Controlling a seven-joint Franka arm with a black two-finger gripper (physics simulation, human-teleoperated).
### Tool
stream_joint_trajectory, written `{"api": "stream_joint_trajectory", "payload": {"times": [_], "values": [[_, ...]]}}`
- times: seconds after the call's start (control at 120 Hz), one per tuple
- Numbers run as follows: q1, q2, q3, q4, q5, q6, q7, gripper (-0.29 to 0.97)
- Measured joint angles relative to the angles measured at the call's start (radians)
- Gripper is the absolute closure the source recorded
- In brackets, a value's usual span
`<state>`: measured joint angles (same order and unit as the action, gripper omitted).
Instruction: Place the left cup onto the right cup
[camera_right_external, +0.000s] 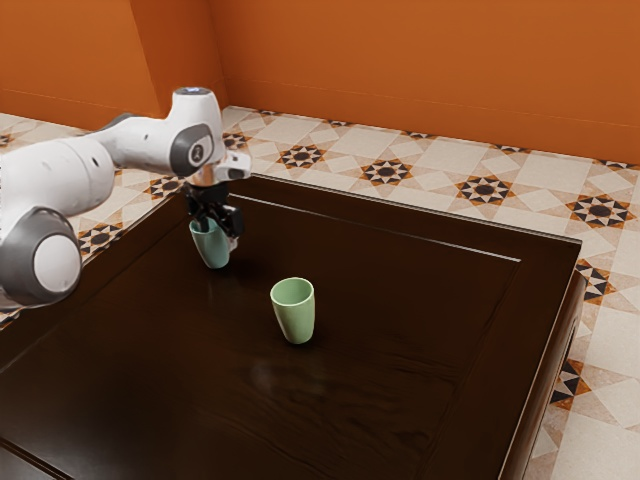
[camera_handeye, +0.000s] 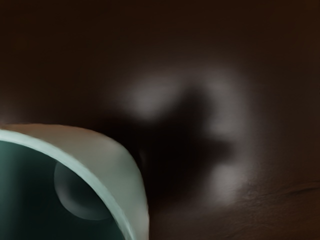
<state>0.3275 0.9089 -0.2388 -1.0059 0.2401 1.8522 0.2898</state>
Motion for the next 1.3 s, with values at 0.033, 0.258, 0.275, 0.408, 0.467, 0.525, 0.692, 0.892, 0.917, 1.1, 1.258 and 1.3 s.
{"api": "stream_joint_trajectory", "payload": {"times": [0.033, 0.258, 0.275, 0.408, 0.467, 0.525, 0.692, 0.892, 0.917, 1.1, 1.258, 1.3], "values": [[0.002, 0.005, -0.005, 0.000, 0.004, 0.003, 0.002, 0.04], [0.012, 0.017, -0.011, 0.002, 0.014, 0.018, 0.016, 0.15], [0.012, 0.017, -0.011, 0.003, 0.014, 0.018, 0.017, 0.17], [0.016, 0.019, -0.010, 0.008, 0.014, 0.022, 0.029, 0.28], [0.018, 0.021, -0.009, 0.008, 0.014, 0.024, 0.035, 0.34], [0.019, 0.024, -0.009, 0.008, 0.014, 0.028, 0.041, 0.40], [0.022, 0.032, -0.007, 0.017, 0.014, 0.035, 0.056, 0.57], [0.022, 0.039, -0.007, 0.024, 0.015, 0.039, 0.072, 0.71], [0.022, 0.039, -0.006, 0.025, 0.015, 0.039, 0.073, 0.72], [0.022, 0.040, -0.005, 0.029, 0.017, 0.041, 0.083, 0.76], [0.022, 0.038, -0.005, 0.030, 0.019, 0.042, 0.086, 0.77], [0.021, 0.036, -0.003, 0.030, 0.020, 0.042, 0.086, 0.77]]}}
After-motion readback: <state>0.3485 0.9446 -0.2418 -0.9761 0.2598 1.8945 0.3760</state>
